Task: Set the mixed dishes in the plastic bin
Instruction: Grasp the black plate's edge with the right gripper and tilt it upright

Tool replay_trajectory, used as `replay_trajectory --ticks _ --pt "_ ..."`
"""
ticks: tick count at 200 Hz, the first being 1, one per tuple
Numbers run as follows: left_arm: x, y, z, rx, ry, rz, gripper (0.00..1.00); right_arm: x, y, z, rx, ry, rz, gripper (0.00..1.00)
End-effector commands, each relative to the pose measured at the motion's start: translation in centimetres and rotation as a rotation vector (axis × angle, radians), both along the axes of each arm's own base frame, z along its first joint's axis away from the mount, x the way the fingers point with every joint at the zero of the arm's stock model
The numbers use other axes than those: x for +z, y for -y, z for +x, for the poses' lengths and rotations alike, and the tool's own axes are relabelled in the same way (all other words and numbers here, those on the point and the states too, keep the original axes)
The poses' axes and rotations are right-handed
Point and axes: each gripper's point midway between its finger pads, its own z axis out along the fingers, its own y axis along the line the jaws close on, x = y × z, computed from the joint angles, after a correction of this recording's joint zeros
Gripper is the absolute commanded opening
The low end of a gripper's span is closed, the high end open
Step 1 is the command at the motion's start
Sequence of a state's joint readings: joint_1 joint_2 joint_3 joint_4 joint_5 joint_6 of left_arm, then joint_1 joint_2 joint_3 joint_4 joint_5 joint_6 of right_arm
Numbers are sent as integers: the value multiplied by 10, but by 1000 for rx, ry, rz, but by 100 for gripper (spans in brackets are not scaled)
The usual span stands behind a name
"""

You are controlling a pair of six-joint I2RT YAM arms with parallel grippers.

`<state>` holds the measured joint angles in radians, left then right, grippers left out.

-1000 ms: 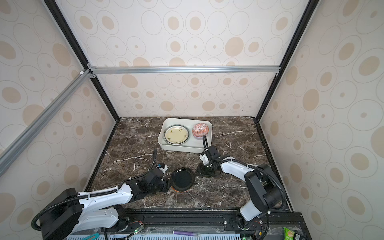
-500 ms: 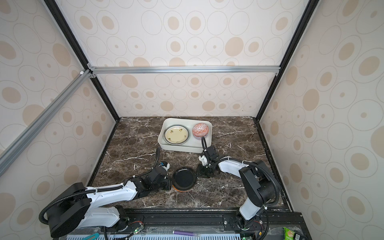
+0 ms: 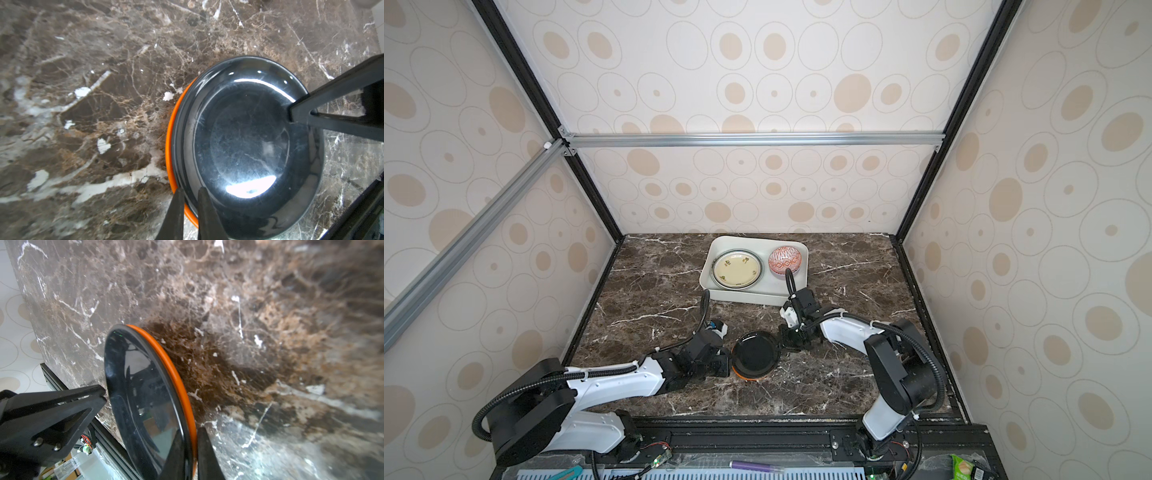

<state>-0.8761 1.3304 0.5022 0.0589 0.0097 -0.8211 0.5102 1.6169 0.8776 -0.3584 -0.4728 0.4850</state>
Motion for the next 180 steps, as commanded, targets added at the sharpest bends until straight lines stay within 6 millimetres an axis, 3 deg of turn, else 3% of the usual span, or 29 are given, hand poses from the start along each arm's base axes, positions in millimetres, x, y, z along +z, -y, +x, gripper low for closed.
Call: replay_trajectory --ticks 1,180 --pt "19 2 7 6 53 -4 15 4 9 0 -1 15 -61 11" --pt "13 1 5 -2 55 -4 14 -6 21 -3 -8 -14 -110 18"
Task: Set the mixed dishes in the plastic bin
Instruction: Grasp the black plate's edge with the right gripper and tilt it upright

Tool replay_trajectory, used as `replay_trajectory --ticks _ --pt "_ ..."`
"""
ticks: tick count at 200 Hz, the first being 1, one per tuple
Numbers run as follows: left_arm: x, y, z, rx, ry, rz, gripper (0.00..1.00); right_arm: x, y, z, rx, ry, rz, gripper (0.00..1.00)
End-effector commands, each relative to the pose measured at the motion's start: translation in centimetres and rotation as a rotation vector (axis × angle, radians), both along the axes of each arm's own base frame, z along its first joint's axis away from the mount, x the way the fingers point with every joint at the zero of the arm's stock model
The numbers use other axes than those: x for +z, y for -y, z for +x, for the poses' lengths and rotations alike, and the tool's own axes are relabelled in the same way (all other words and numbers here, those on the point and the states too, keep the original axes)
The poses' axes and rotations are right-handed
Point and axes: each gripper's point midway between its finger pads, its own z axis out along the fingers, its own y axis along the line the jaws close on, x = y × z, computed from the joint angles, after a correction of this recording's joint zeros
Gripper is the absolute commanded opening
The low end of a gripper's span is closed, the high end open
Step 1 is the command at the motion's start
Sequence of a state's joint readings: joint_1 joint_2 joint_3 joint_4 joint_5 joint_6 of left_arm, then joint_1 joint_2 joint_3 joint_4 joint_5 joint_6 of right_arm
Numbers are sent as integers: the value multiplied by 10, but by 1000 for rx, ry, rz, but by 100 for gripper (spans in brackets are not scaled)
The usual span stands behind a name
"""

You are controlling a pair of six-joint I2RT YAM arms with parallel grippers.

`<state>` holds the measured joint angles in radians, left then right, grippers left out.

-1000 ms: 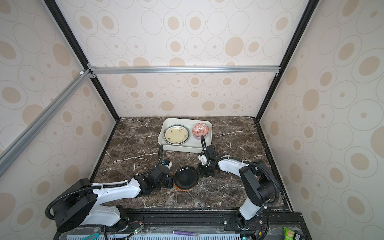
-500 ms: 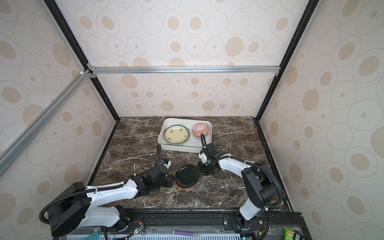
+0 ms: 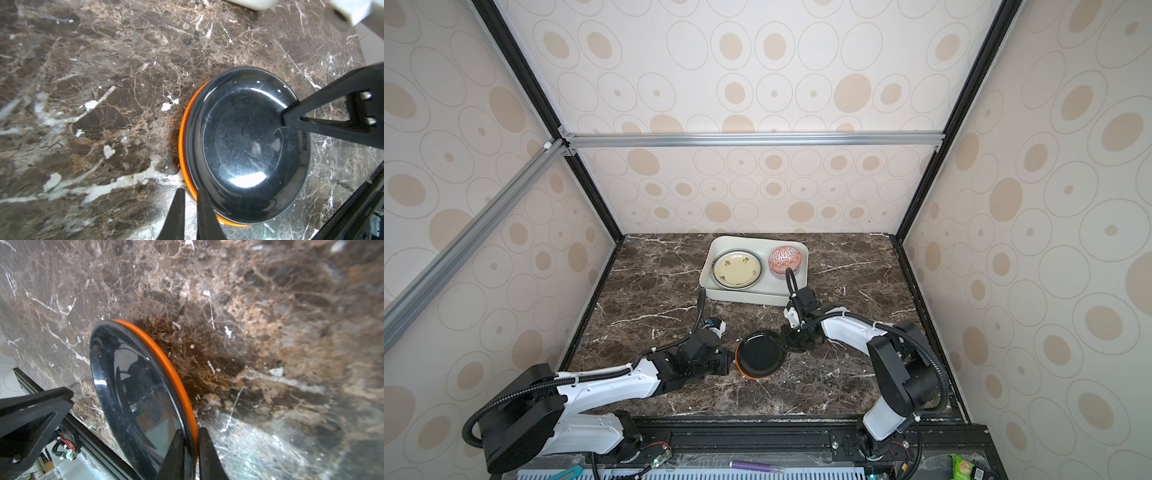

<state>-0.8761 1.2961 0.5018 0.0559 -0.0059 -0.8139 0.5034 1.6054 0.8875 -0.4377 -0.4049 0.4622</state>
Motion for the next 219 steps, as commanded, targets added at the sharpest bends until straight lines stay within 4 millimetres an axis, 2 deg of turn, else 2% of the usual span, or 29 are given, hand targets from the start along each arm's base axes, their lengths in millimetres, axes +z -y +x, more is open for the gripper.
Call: replay_trajectory --ticks 1,63,107,127,219 --pt "3 2 2 -7 24 9 14 -2 5 0 2 -6 -24 18" --pt "1 4 4 -13 19 20 13 -2 5 2 7 -11 -22 17" --pt "-2 3 3 -16 14 26 13 -3 3 3 8 -20 -11 11" --pt "-1 3 4 -14 15 25 13 -2 3 4 6 -21 -12 4" --pt "20 -9 13 18 60 18 11 44 6 16 0 54 -16 2"
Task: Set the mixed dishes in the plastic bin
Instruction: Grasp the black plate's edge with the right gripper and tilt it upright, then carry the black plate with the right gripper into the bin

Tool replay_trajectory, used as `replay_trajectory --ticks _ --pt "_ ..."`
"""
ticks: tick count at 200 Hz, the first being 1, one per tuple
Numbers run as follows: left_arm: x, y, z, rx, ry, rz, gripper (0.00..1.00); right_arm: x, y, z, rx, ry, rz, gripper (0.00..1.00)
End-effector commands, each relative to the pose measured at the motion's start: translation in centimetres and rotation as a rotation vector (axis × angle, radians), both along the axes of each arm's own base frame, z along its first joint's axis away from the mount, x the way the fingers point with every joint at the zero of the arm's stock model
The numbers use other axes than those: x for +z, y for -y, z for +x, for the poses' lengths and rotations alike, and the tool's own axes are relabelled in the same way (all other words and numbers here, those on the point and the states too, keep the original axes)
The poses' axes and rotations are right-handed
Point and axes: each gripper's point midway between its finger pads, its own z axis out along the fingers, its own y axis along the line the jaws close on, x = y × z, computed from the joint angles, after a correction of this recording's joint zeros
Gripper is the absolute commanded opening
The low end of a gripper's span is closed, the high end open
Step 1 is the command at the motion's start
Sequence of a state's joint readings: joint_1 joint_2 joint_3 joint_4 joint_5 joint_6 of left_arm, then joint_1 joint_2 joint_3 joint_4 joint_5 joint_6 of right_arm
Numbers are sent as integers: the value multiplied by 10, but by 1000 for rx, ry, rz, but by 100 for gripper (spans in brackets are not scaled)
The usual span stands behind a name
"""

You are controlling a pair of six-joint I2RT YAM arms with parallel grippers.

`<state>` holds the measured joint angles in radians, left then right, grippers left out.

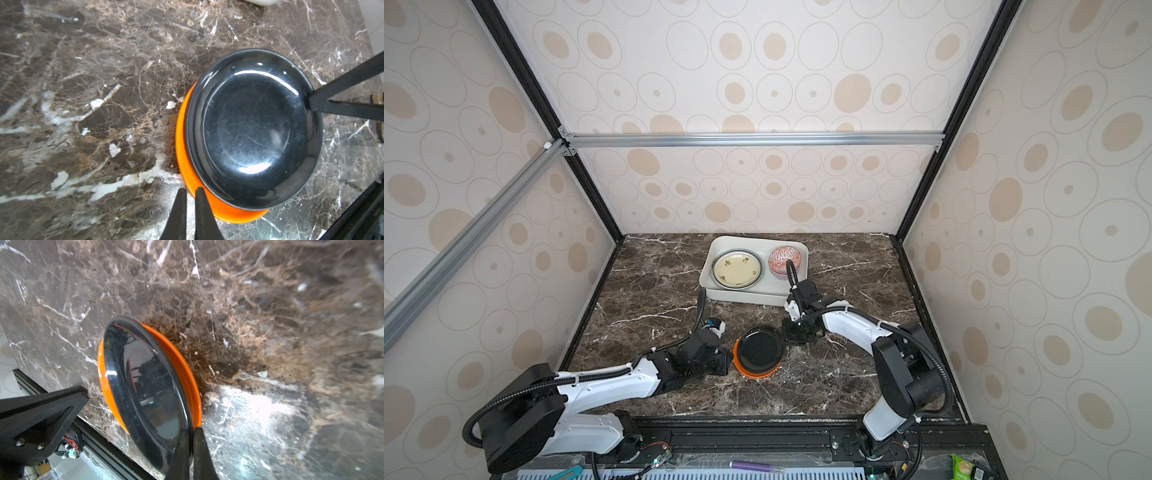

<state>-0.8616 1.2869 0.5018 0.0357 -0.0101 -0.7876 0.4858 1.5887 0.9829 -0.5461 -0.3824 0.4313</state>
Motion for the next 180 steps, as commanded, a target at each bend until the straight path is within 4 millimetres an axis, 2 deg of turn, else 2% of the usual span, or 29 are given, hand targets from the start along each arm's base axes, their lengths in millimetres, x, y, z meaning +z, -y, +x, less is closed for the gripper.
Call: replay_trajectory --ticks 1,36,50,60,67,76,78,103,127,180 --pt "21 -3 11 20 54 -6 11 20 3 3 -2 26 5 2" --pt "36 -24 17 67 88 -8 13 41 -2 13 -5 50 31 2" --pt "44 -35 19 93 103 -13 25 49 -6 18 -7 59 48 2" --pt "49 -43 21 110 114 -18 44 55 -10 22 -6 60 61 2" --pt "54 -48 22 122 125 -22 64 59 -12 26 -7 62 70 2" --pt "60 -54 24 137 138 -21 96 64 -16 31 -6 67 81 2" --pt "61 -55 24 141 140 -20 98 65 -17 32 -5 66 85 2" --pt "79 -68 30 171 173 -11 99 78 -29 52 -1 84 104 2" --pt "91 -80 39 199 192 5 99 89 -42 80 3 102 125 2" --pt "112 -102 70 245 216 27 99 109 -66 165 -20 138 176 2"
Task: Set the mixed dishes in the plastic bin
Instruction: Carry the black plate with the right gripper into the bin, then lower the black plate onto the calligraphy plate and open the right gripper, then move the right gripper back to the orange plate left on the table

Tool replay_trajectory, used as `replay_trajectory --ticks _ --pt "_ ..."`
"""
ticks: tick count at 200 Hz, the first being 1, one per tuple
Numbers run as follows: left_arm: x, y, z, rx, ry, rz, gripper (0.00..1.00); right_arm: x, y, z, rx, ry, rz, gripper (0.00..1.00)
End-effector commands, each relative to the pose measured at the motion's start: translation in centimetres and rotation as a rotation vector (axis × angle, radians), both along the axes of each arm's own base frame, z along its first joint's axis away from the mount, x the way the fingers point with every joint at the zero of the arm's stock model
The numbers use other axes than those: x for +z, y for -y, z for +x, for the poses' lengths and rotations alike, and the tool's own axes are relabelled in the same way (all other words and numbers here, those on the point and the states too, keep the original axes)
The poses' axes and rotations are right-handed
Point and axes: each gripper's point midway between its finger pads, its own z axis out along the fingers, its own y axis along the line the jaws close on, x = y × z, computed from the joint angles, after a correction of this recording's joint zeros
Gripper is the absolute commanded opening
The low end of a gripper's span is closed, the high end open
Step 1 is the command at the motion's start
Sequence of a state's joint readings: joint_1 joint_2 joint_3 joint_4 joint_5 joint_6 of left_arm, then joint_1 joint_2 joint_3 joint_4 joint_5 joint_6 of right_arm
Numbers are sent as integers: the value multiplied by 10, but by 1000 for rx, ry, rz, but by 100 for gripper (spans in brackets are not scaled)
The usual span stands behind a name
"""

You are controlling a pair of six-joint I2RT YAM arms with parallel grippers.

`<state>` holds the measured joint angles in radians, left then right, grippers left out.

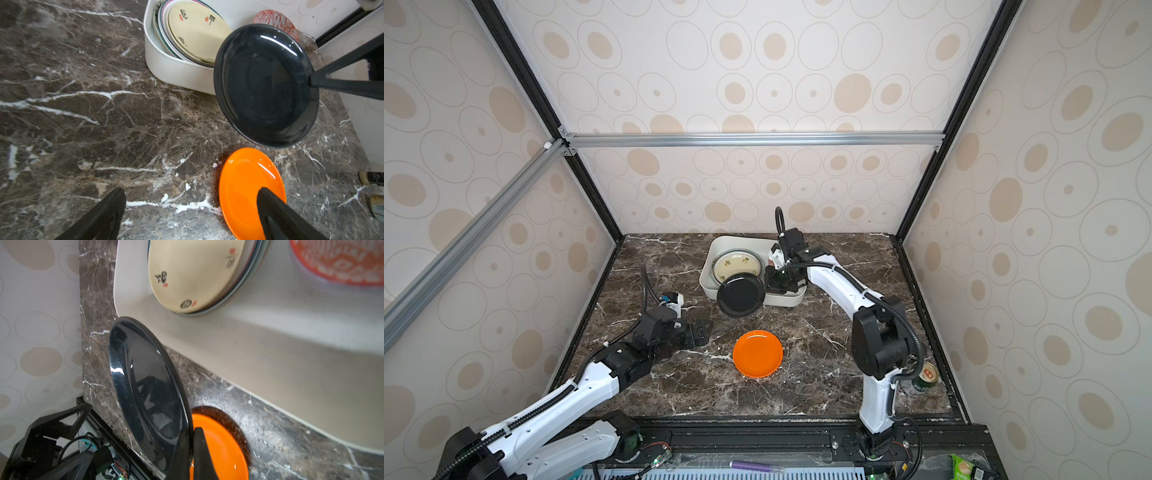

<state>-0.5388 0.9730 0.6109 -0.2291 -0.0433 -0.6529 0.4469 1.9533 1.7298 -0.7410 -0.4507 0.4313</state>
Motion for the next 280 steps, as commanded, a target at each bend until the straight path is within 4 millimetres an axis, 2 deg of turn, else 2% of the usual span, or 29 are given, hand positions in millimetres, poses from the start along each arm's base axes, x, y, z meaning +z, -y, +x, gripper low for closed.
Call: replay_trajectory --ticks 1,21,42,47,71,94,126,158,198,223,245,280 --pt "19 -7 15 -6 24 33 99 11 -4 30 -7 -3 38 2" --pt "19 -13 30 1 8 42 99 10 -10 62 -17 1 66 2" --pt "18 -17 44 4 -7 42 99 -2 -16 89 -34 -7 82 2" --pt "17 -19 47 5 -11 43 99 4 -19 98 -36 12 97 2" --pt "11 -23 58 6 -33 40 99 -9 -27 123 -59 17 128 3" --pt "2 -26 64 3 -59 43 99 -25 -34 135 -79 1 162 3" --pt "-12 -29 66 0 -92 35 99 -46 -38 139 -90 -31 165 3" --pt "-19 -29 68 -5 -106 18 99 -55 -38 138 -91 -47 159 5" --pt "-21 -28 68 -14 -111 1 99 -57 -35 136 -90 -59 147 23" --pt "-21 -28 68 -14 -108 -5 99 -45 -32 134 -84 -34 133 27" --pt "-20 -27 67 -18 -106 -12 99 -25 -28 130 -77 -3 124 31" --pt "-15 -24 63 -29 -91 -37 99 12 -17 110 -56 36 106 35"
